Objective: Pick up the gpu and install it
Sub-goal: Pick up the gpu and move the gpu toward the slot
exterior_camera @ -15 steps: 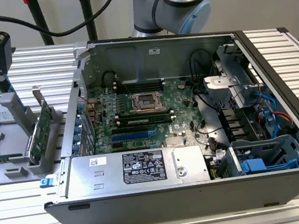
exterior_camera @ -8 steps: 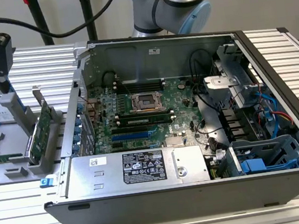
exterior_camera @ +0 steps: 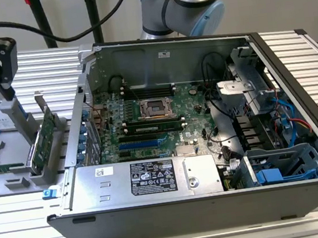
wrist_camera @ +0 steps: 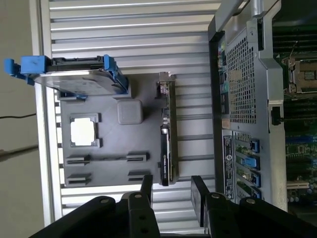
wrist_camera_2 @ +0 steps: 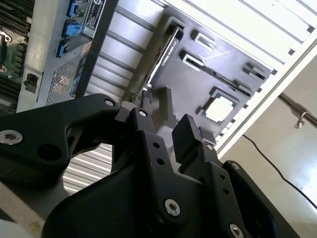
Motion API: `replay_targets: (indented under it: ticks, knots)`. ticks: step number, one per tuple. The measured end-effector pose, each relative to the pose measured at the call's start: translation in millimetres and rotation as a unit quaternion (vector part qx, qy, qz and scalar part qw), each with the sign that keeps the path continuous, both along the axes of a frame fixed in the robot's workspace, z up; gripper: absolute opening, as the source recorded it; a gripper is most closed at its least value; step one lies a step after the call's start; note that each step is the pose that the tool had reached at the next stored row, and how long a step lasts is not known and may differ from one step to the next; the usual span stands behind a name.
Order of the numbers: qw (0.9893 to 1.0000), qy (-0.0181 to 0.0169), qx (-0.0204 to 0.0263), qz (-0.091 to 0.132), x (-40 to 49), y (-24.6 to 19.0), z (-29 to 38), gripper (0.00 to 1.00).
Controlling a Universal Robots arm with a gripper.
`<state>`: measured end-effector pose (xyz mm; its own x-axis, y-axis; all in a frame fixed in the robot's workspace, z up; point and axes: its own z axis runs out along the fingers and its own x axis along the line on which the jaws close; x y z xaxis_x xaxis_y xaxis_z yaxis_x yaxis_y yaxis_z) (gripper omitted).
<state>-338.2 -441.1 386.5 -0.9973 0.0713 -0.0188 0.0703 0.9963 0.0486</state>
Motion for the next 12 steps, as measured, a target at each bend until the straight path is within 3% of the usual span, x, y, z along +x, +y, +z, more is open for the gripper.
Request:
replay_targets:
  ticks: [12]
  knots:
    - [1.0,0.0001,-0.0001,0.0,2.2,0.0,-10.1,1.0]
